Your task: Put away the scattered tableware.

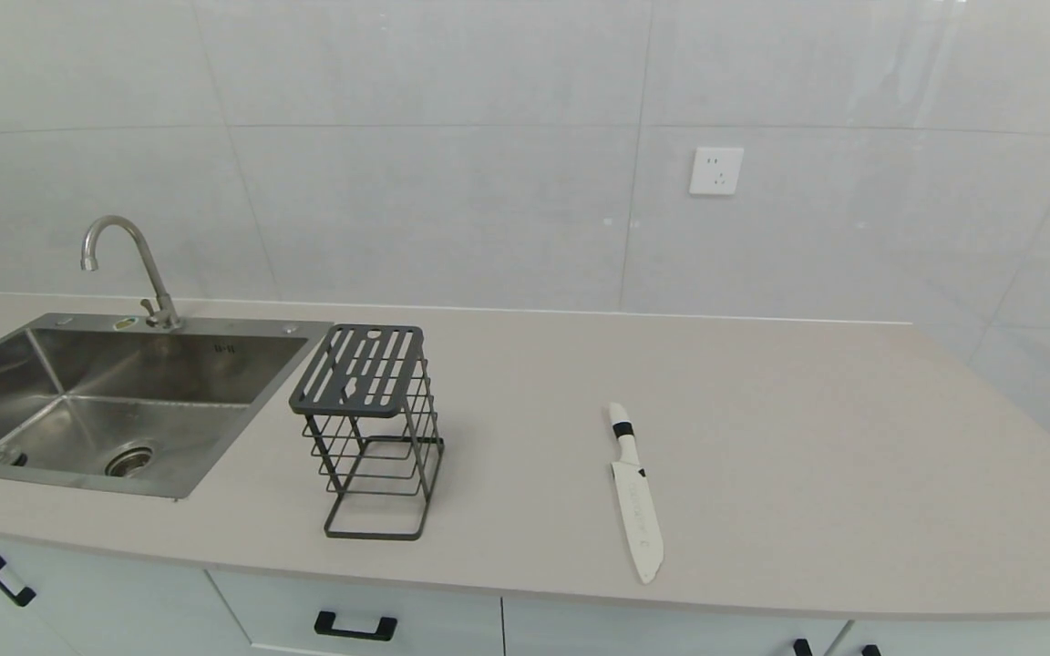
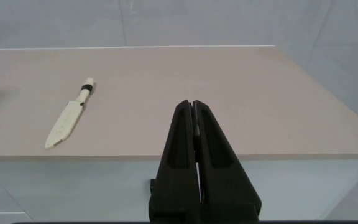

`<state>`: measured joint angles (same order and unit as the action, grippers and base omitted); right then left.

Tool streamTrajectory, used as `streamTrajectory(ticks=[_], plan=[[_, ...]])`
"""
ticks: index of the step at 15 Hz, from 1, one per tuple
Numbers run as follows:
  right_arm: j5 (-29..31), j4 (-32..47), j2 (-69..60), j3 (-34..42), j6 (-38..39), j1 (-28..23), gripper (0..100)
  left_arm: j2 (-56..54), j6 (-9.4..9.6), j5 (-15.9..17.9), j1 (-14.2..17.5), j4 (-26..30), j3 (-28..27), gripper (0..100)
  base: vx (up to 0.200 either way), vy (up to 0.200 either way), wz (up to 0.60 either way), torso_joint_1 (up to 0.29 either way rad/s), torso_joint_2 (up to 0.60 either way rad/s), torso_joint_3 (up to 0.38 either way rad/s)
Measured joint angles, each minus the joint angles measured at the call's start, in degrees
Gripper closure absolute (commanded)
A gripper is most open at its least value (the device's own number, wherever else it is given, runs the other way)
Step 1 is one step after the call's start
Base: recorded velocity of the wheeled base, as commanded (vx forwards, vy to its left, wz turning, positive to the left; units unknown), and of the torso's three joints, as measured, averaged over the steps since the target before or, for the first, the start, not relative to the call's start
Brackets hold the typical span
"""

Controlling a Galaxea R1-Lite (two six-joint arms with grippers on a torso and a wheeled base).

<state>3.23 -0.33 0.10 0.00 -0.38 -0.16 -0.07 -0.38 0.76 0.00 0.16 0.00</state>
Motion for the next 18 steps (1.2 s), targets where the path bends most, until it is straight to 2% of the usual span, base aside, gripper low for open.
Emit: streamTrajectory(ticks=[5, 11, 18], plan=[[0.0, 0.0, 0.0, 0.0, 0.0, 0.0, 100, 0.0, -1.51, -0.7, 0.0, -0.1, 0.0, 0, 0.000, 0.000, 0.00, 0.000, 0.00, 0.000], [-0.2, 0.0, 0.0, 0.0, 0.1, 0.0, 100, 0.0, -1.61, -0.8, 0.0, -0.1, 0.0, 0, 0.000, 0.000, 0.00, 0.011, 0.00, 0.008], [-0.2, 0.0, 0.0, 0.0, 0.1, 0.0, 100, 0.0, -1.62, -0.8, 0.0, -0.1, 0.0, 0, 0.000, 0.000, 0.00, 0.304, -0.14, 0.161]])
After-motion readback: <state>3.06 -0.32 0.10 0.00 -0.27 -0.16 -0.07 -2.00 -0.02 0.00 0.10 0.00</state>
